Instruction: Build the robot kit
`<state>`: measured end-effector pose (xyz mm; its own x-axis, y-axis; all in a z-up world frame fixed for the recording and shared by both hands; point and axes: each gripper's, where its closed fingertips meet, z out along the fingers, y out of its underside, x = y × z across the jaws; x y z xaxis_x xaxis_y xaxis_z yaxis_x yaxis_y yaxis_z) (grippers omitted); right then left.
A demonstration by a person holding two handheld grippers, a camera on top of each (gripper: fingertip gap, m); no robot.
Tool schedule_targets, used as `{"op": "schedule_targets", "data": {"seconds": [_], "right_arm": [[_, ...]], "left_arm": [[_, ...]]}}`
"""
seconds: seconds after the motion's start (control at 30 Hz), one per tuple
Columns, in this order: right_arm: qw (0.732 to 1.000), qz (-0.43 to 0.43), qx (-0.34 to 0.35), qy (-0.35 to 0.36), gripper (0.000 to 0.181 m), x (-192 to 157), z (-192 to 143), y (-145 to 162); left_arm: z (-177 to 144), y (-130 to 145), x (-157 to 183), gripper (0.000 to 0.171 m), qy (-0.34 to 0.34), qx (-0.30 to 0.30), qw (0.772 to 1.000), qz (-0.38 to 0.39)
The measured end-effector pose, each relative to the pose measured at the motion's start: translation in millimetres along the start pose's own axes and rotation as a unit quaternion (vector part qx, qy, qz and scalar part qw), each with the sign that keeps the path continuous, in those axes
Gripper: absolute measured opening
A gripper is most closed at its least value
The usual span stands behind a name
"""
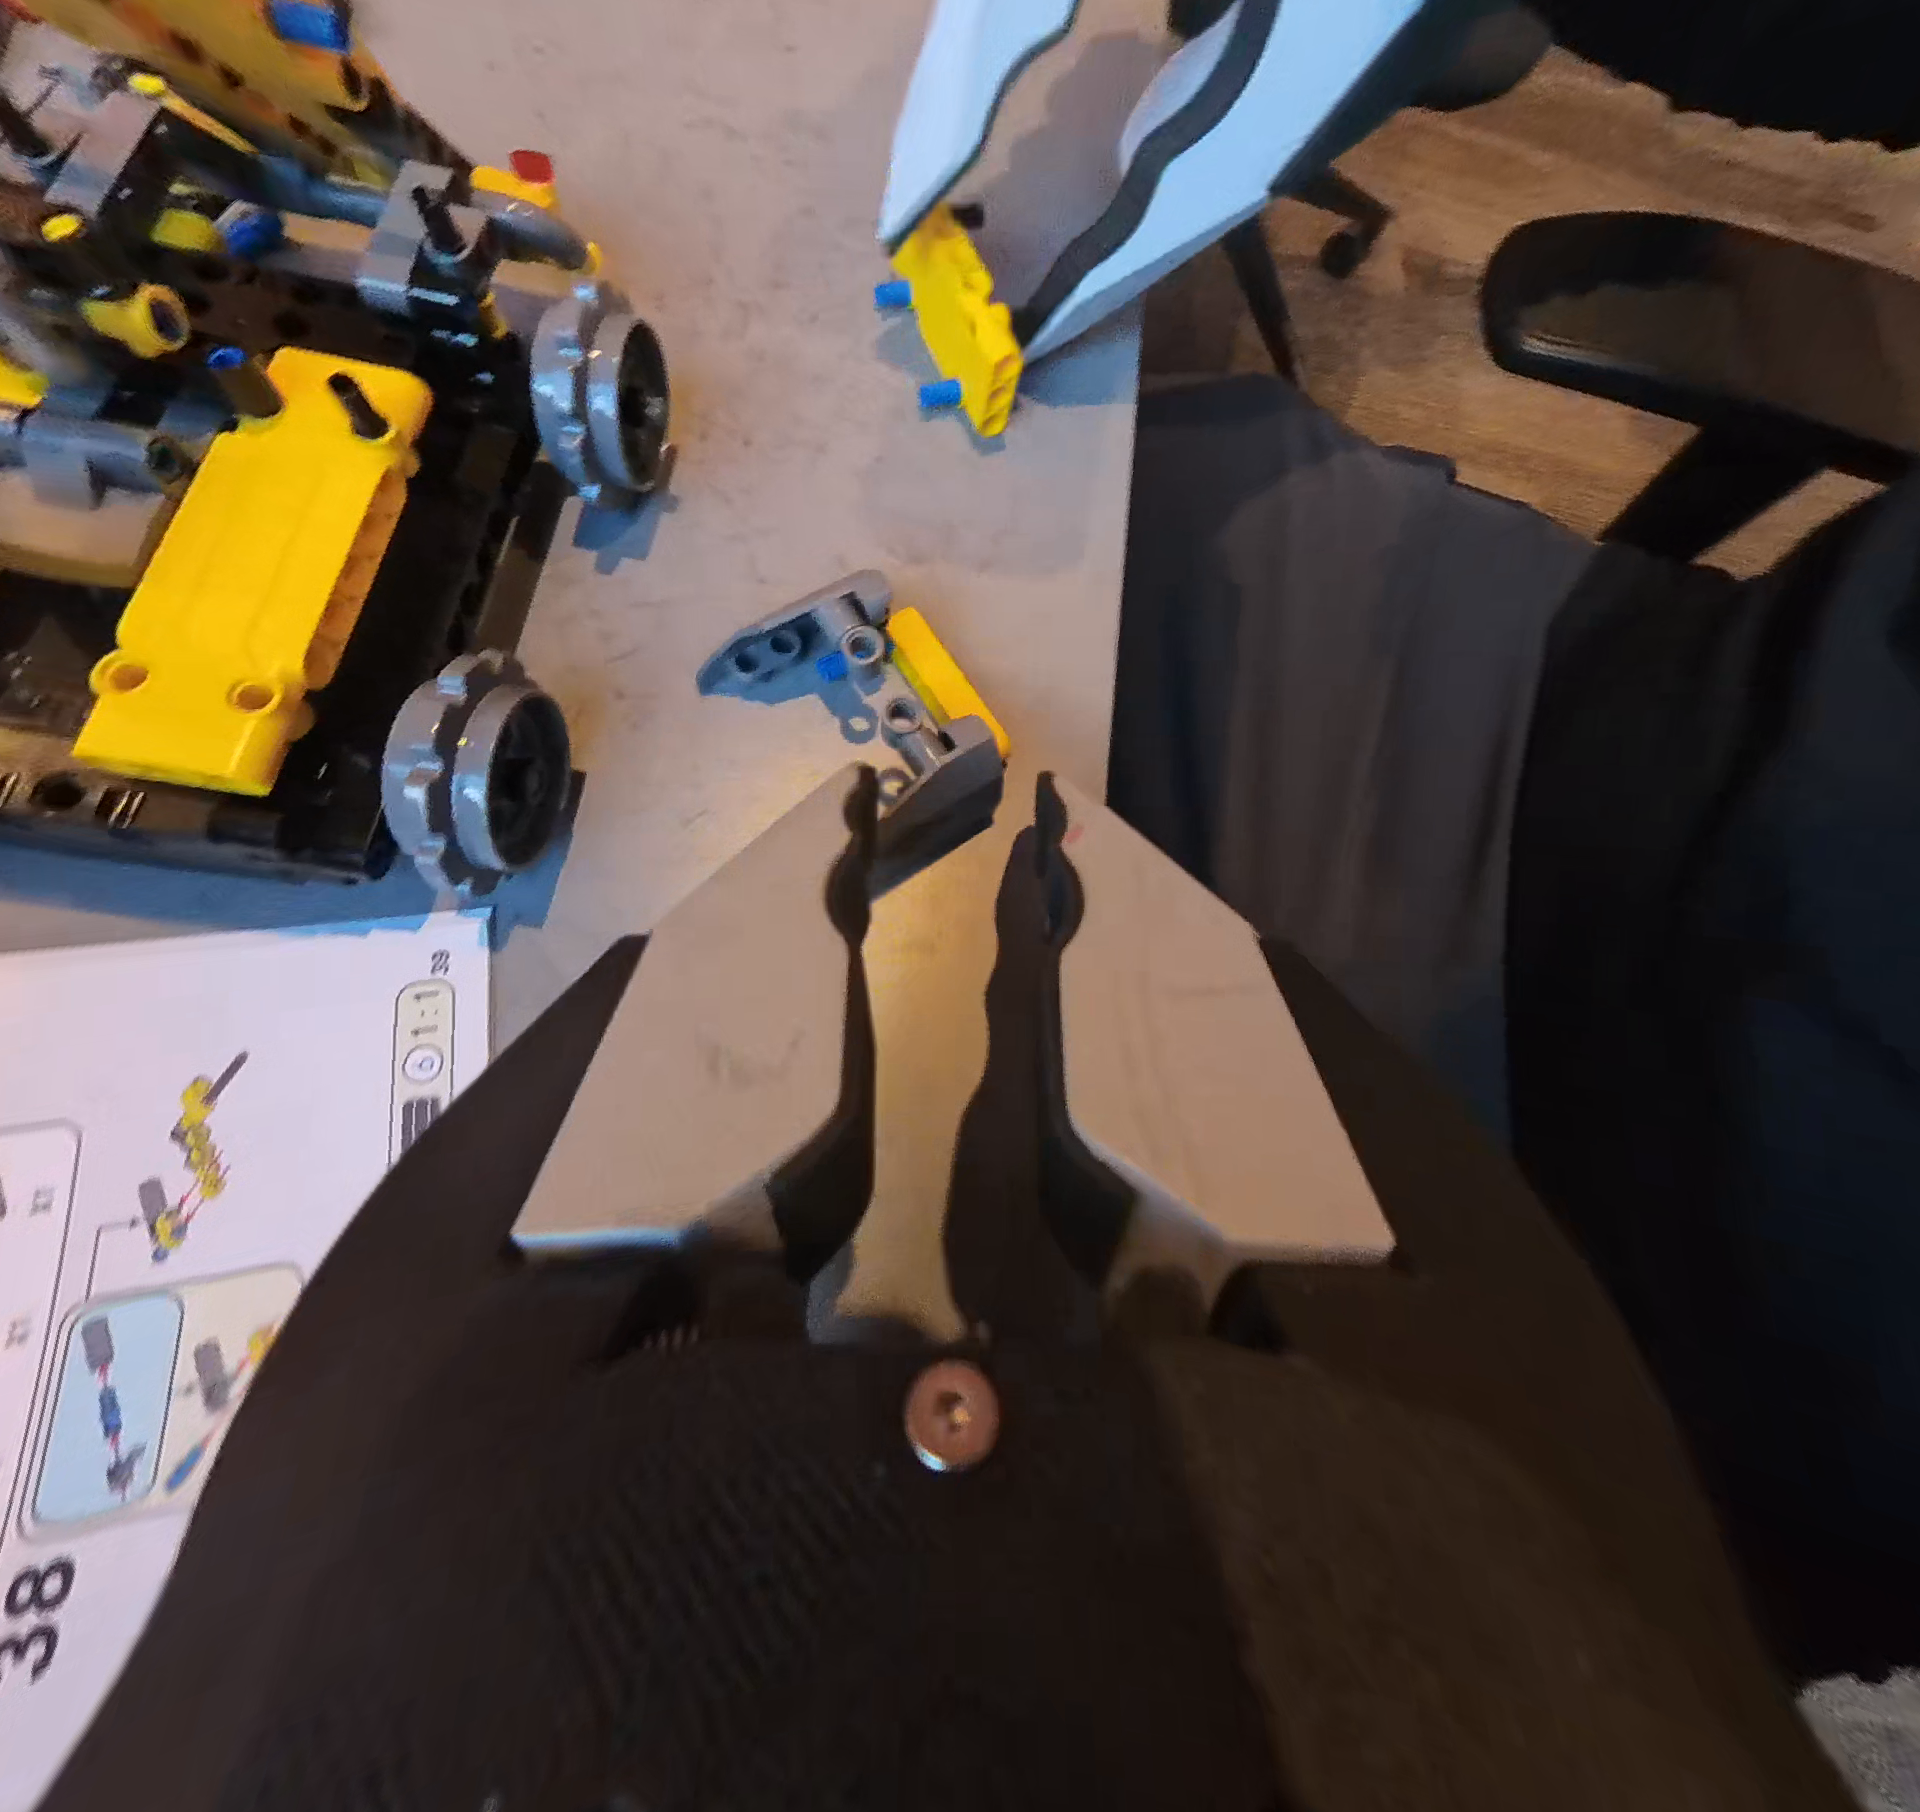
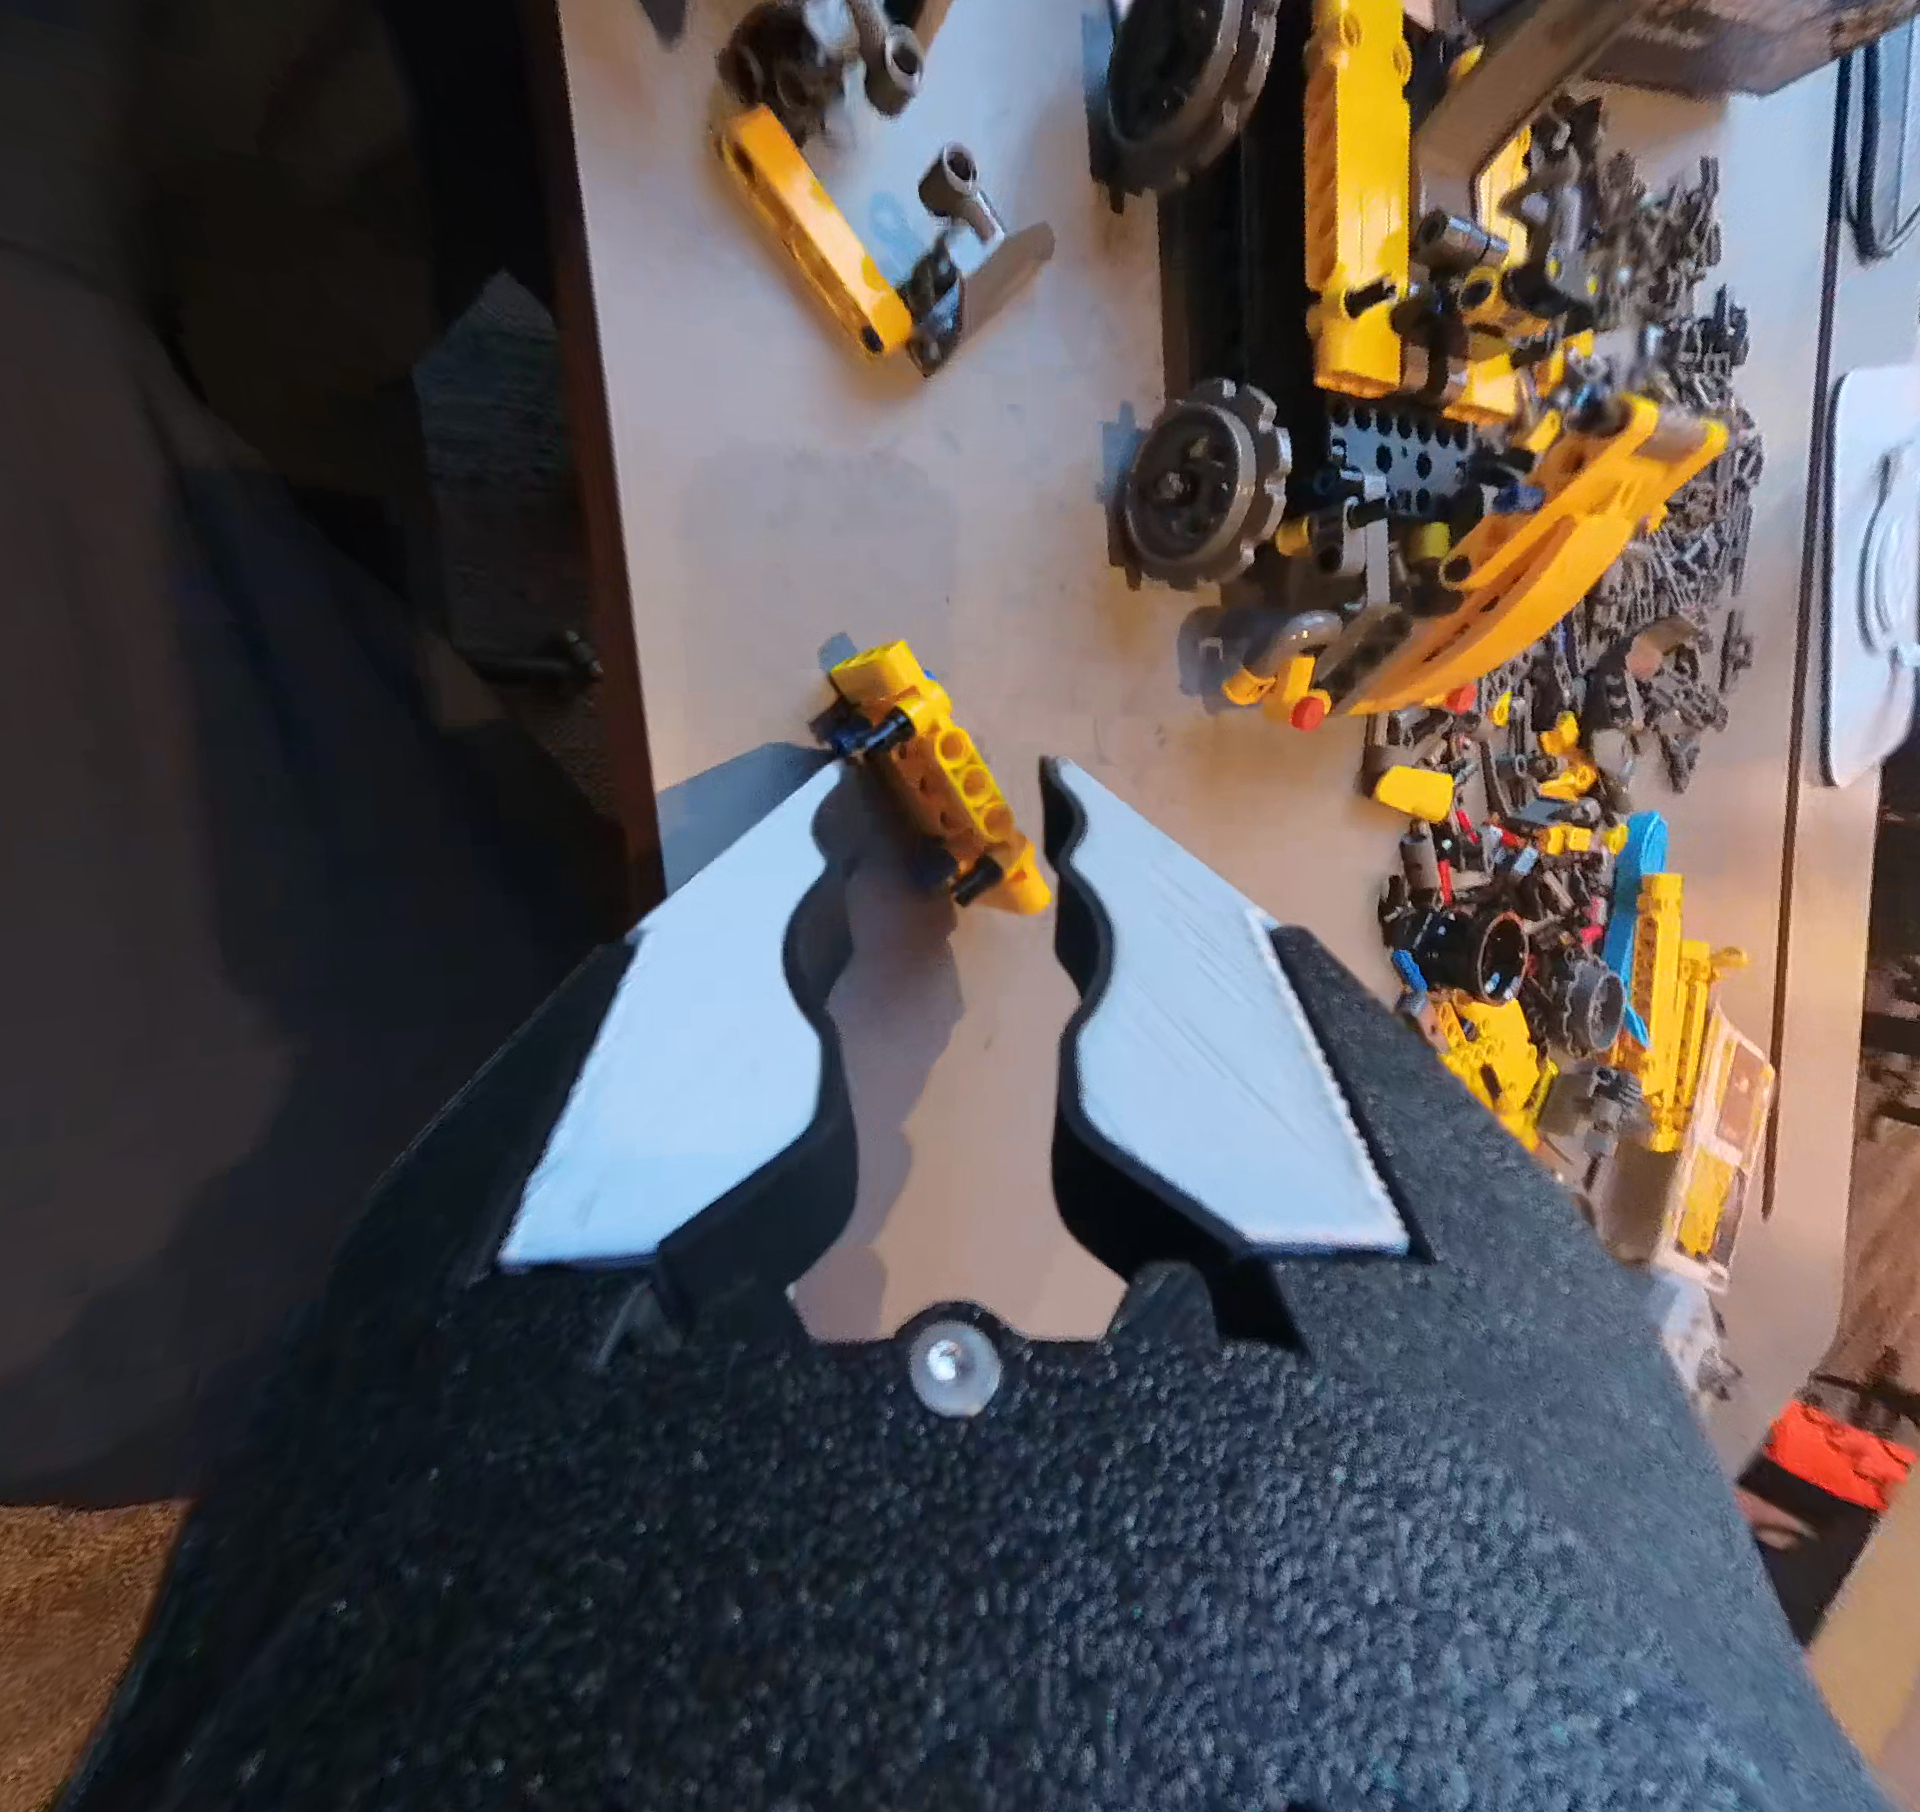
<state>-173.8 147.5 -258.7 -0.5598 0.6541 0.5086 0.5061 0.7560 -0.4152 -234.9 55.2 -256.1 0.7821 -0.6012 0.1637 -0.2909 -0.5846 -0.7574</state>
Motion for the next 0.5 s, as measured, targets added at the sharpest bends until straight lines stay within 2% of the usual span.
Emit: {"op": "schedule_targets", "data": {"seconds": [0.07,0.2,0.37,0.5], "right_arm": [[0.999,0.007,0.026,-0.018,0.043,-2.2,-0.9,-10.7],[0.995,0.018,0.075,-0.063,0.055,-4.3,2.3,-31.1],[0.982,-0.018,0.161,-0.101,0.052,-5.9,-1.7,-72.7],[0.974,-0.082,0.159,-0.138,0.052,-7.9,15.7,-93.7]], "left_arm": [[0.5,0.7,0.1,0.017,0.012,0.000,1.000,0.019],[0.3,3.6,-1.2,0.014,0.026,-0.010,0.999,0.044],[-8.8,4.9,-7.3,0.028,0.015,0.005,0.999,0.028],[-13.4,6.5,-9.8,0.030,-0.004,0.015,1.000,-0.020]]}}
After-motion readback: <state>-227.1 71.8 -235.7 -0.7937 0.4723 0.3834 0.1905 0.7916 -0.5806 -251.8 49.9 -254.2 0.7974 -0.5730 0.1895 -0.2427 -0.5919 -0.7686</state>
